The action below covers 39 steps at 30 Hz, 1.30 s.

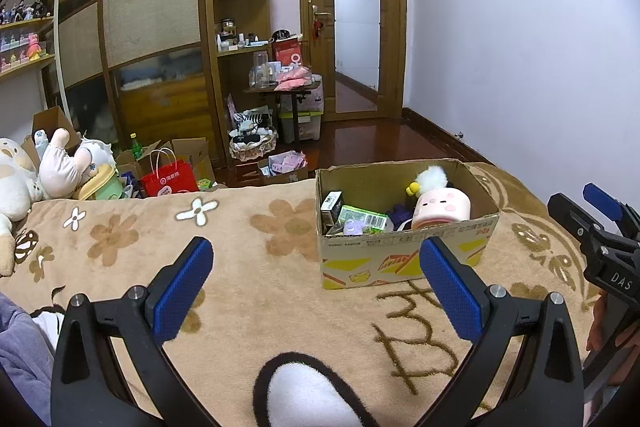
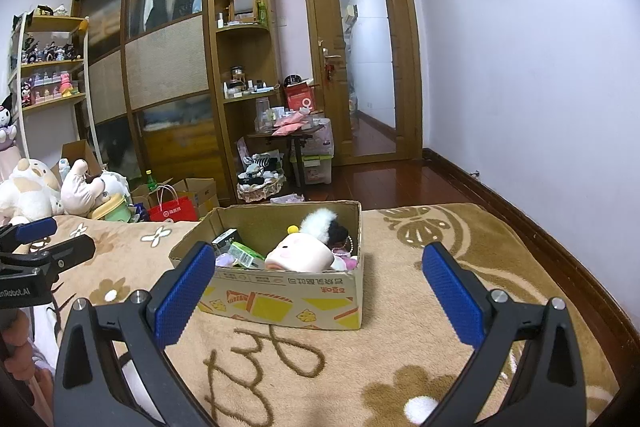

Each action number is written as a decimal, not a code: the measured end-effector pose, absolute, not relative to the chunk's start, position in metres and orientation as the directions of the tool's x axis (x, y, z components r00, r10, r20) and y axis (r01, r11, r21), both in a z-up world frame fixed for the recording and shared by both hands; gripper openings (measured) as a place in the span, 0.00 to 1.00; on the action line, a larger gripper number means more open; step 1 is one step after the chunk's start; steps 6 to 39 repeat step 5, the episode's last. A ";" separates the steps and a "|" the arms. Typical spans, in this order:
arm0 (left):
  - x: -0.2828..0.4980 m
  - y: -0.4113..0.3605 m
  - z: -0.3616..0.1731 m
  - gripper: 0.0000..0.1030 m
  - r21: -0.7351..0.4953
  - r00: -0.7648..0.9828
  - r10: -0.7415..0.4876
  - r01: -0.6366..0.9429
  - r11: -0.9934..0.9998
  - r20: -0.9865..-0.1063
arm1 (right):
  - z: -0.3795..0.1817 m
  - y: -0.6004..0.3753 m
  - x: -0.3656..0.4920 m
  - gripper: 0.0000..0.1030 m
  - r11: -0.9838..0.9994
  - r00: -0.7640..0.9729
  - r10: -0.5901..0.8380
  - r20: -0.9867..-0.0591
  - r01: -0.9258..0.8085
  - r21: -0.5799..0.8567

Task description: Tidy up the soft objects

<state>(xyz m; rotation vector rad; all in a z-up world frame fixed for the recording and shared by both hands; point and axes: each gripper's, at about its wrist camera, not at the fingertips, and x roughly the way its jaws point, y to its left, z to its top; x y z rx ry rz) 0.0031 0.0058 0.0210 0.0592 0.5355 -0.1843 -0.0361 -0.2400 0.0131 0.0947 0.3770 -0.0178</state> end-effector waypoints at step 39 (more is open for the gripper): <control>0.002 0.010 0.020 0.99 0.008 0.840 -0.165 0.197 0.980 -0.517 | 0.013 -0.240 -0.036 1.00 0.995 0.929 0.002 -0.369 0.034 0.091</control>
